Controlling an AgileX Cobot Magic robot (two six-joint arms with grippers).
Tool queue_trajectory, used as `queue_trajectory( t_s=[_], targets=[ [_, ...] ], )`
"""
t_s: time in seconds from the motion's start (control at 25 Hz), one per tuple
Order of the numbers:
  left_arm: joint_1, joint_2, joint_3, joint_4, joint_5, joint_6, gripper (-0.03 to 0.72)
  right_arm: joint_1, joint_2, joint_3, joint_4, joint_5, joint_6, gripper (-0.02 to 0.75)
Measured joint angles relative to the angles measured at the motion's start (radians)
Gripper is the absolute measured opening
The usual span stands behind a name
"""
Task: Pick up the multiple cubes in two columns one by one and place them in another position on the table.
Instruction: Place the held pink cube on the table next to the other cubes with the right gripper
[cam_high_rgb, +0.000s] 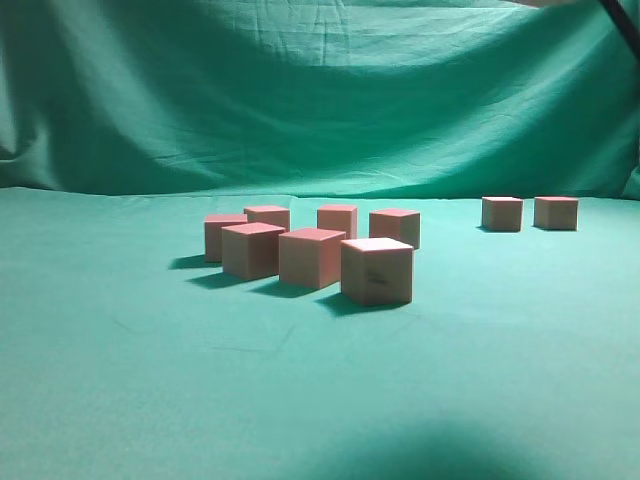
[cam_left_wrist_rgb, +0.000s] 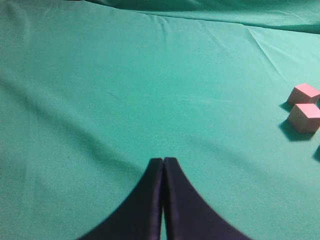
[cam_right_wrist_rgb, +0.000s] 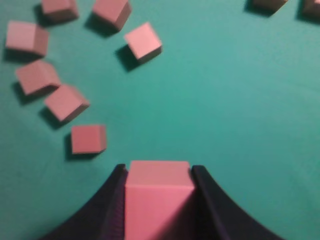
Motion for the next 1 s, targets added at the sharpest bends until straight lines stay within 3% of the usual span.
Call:
queue_trajectory(
  t_s=[0.28,0.44,0.64,1.0],
  targets=[
    [0.0,0.0,0.0,0.0,0.0,0.0,0.0,0.225,-0.056,0.161,0.033,-0.035,-0.055,0.257],
    [0.0,0.0,0.0,0.0,0.0,0.0,0.0,0.332,-0.024,0.173,-0.014,-0.072,-0.084,0.257],
    [0.0,0.0,0.0,0.0,0.0,0.0,0.0,0.354,0.082,0.173,-0.047,-0.131,0.051,0.257],
    [0.0,0.0,0.0,0.0,0.0,0.0,0.0,0.361,0.217,0.173,-0.123,-0.252,0.039,0.257]
  ],
)
